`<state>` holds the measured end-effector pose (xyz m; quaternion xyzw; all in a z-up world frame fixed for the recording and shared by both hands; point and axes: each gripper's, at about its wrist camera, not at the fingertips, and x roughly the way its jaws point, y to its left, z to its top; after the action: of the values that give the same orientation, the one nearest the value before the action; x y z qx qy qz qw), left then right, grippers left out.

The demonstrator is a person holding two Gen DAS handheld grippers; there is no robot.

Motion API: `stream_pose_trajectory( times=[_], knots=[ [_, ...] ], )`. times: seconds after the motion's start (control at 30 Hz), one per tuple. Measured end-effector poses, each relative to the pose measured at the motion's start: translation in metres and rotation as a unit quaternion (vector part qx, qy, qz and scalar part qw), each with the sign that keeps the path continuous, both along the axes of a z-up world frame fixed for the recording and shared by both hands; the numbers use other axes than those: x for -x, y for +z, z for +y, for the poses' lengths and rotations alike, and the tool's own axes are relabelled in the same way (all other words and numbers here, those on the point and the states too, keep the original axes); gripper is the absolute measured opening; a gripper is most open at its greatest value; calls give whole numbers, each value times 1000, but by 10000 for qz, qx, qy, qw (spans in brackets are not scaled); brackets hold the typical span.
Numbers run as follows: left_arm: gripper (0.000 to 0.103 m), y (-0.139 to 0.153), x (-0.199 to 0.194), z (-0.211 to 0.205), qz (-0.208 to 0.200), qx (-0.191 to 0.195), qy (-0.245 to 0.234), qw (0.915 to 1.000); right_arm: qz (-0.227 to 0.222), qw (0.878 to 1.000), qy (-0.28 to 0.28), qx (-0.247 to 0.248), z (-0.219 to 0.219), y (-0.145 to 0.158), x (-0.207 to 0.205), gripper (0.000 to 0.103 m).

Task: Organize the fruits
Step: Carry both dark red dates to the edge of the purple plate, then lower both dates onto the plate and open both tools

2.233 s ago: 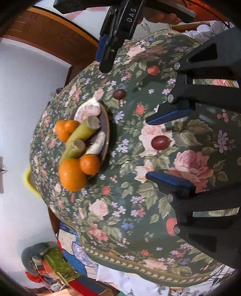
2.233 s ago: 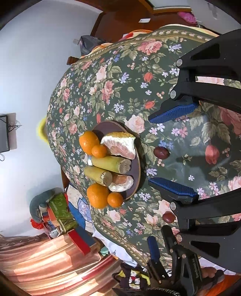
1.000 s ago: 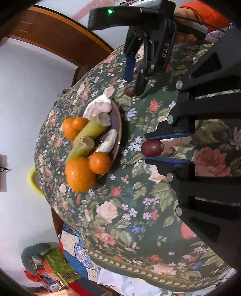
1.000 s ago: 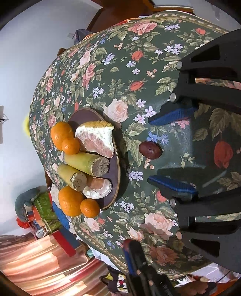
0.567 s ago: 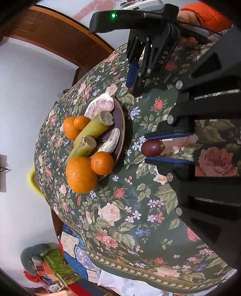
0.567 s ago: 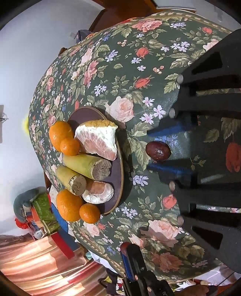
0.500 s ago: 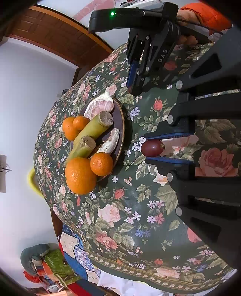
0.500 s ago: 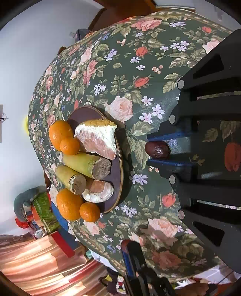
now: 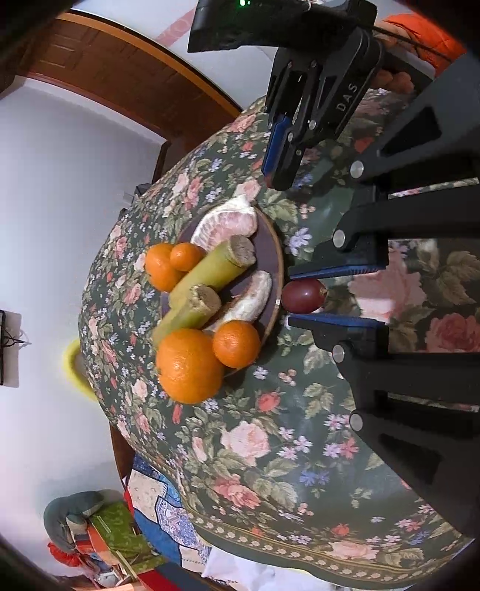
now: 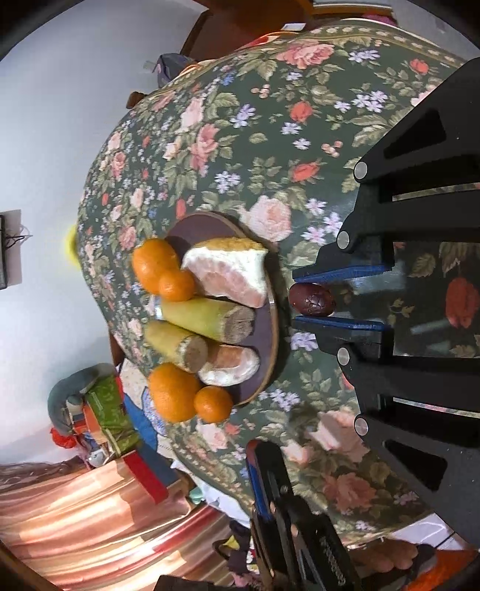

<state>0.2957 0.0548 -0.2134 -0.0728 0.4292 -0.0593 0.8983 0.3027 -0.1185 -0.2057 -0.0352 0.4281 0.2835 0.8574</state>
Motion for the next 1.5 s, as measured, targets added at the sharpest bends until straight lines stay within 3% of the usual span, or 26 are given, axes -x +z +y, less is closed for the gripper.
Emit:
stream_pose_trajectory(
  times=[0.37, 1.03, 1.13, 1.3, 1.5],
  knots=[
    [18, 0, -29, -6, -106, -22, -73, 9999, -124, 9997, 169, -84, 19, 3, -22, 17],
    [18, -25, -49, -2, 162, 164, -146, 9996, -19, 9992, 397, -53, 35, -9, -31, 17],
    [27, -26, -50, -1, 223, 168, -97, 9996, 23, 9992, 397, -89, 35, -9, -32, 19],
    [27, -19, -43, 0, 143, 149, -69, 9998, 19, 9994, 316, -135, 31, -5, -30, 29],
    [27, 7, -24, 0, -120, 21, 14, 9999, -184, 9993, 172, -286, 17, 20, -20, 29]
  ],
)
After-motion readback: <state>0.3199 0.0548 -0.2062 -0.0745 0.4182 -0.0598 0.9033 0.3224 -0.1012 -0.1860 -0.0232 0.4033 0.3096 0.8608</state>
